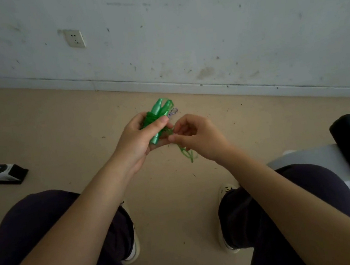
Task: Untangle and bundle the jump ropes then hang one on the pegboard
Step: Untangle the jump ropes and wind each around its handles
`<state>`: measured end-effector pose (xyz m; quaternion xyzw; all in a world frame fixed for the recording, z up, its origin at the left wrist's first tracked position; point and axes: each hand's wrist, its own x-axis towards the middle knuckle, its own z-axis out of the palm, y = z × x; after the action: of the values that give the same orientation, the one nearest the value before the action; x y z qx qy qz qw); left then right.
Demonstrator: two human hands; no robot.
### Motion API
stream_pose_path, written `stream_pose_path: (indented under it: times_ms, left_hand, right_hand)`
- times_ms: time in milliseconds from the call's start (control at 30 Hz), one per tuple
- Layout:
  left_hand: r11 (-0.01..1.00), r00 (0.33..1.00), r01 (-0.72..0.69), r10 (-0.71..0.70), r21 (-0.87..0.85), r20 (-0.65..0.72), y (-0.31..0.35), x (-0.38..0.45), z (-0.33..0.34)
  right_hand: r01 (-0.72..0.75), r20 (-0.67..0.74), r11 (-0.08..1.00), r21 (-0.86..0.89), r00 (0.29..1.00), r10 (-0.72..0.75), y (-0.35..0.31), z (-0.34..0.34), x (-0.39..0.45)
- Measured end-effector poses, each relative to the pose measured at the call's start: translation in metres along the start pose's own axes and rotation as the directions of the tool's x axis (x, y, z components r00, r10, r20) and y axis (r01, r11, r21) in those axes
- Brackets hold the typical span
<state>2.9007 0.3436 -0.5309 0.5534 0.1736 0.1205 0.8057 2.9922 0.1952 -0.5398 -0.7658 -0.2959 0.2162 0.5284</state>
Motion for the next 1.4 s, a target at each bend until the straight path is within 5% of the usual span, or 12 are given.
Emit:
stream_pose_path:
  times_ms: [400,600,733,833,900,1000,1100,1167,1233,1300,1333,1400]
  left_hand:
    - [0.993,0.999,0.023,-0.017,0.115,-0.047,0.001,0.002,-0.006]
    - [0.993,0.994,0.075,-0.066,0.087,-0.092,0.0,0.006,-0.003]
    - [0.995,0.994,0.083,-0.079,0.056,-0.082,0.002,0.007,-0.002]
    - [0.991,0.997,0.058,-0.053,0.119,-0.049,-0.001,0.004,0.0]
    - [0.985,0.998,0.043,-0.035,0.169,-0.05,-0.003,0.003,0.001]
    - [0.985,0.996,0.067,-0.056,0.162,-0.073,-0.002,0.003,-0.002]
    - [0.986,0.994,0.076,-0.063,0.148,-0.09,0.0,0.005,-0.006]
    - [0.989,0.993,0.061,-0.046,0.137,-0.11,0.001,0.005,-0.006]
    - [0.988,0.992,0.036,-0.017,0.152,-0.125,0.001,0.005,-0.007]
    - [0.984,0.988,0.017,0.01,0.176,-0.154,0.003,0.005,-0.008]
    - [0.982,0.985,0.016,0.017,0.186,-0.173,0.004,0.005,-0.01]
    - [0.974,0.976,0.03,0.02,0.223,-0.216,0.006,0.007,-0.017]
  right_hand:
    - [0.024,-0.051,0.984,-0.174,0.998,-0.034,-0.01,-0.016,-0.005]
    - [-0.006,-0.188,0.989,0.151,0.982,0.035,-0.013,-0.016,-0.005]
    - [-0.163,0.115,0.767,0.621,0.987,0.116,-0.016,-0.017,-0.005]
    - [-0.194,0.276,0.927,0.321,0.956,0.104,-0.012,-0.017,-0.005]
    - [-0.115,0.203,0.951,0.286,0.977,0.057,-0.012,-0.018,-0.003]
    - [-0.119,0.108,0.734,0.669,0.992,0.063,-0.016,-0.028,0.0]
    - [-0.207,0.193,0.51,0.835,0.978,0.081,-0.015,-0.033,0.003]
    - [-0.268,0.271,0.643,0.717,0.958,0.097,-0.016,-0.032,0.003]
    - [-0.202,0.259,0.923,0.328,0.959,0.118,-0.012,-0.033,0.002]
    - [-0.113,0.246,0.991,-0.077,0.961,0.128,-0.01,-0.034,0.0]
    - [-0.088,0.241,0.986,-0.141,0.963,0.12,-0.01,-0.034,-0.002]
    - [-0.055,0.214,0.998,0.04,0.976,0.045,-0.01,-0.039,-0.004]
